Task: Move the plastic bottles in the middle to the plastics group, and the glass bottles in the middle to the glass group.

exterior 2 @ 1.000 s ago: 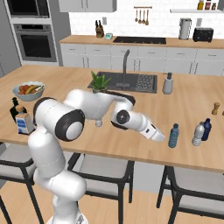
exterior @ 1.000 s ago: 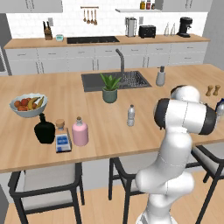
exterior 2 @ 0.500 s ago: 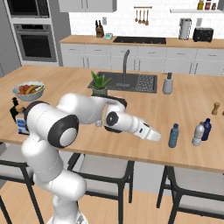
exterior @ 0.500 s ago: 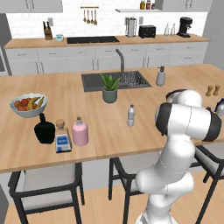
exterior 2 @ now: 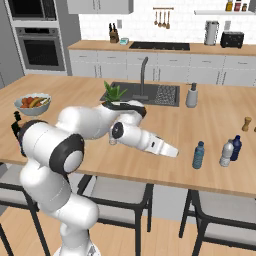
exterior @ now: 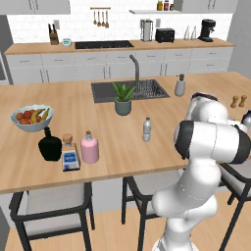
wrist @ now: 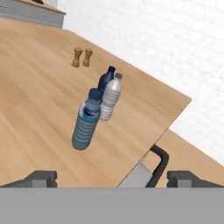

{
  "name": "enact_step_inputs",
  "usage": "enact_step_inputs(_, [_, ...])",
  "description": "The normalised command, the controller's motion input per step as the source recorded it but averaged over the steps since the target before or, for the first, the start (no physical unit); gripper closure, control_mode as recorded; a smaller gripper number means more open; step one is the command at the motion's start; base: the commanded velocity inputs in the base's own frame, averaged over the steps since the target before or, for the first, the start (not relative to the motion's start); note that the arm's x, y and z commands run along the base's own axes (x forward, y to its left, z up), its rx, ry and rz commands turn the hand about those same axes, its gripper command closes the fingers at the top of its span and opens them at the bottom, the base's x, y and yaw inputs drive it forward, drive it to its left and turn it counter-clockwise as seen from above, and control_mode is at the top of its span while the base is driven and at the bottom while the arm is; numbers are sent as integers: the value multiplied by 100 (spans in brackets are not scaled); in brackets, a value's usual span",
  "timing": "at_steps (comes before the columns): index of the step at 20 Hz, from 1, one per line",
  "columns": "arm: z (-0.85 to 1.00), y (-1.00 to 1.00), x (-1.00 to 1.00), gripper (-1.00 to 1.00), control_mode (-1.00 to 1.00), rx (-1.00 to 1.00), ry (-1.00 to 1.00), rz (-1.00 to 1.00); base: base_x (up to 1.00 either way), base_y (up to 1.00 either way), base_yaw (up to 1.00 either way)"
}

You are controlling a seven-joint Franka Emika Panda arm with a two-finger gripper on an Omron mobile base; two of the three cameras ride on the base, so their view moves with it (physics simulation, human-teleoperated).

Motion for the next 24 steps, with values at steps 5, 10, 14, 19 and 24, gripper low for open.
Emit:
enact_step_inputs(5, [100, 19, -9, -100, -100, 0, 15, 1, 0, 0, 0])
enact_step_inputs(10, [100, 18, -9, -100, -100, 0, 21, 0, 0, 0, 0])
enact_step_inputs(14, [81, 34, -2, -100, -100, -12, 25, 4, 0, 0, 0])
enact_step_inputs(19, [64, 50, -5, -100, -100, -8, 29, 9, 0, 0, 0])
enact_step_inputs(24, [34, 49, -23, -100, -100, 3, 16, 12, 0, 0, 0])
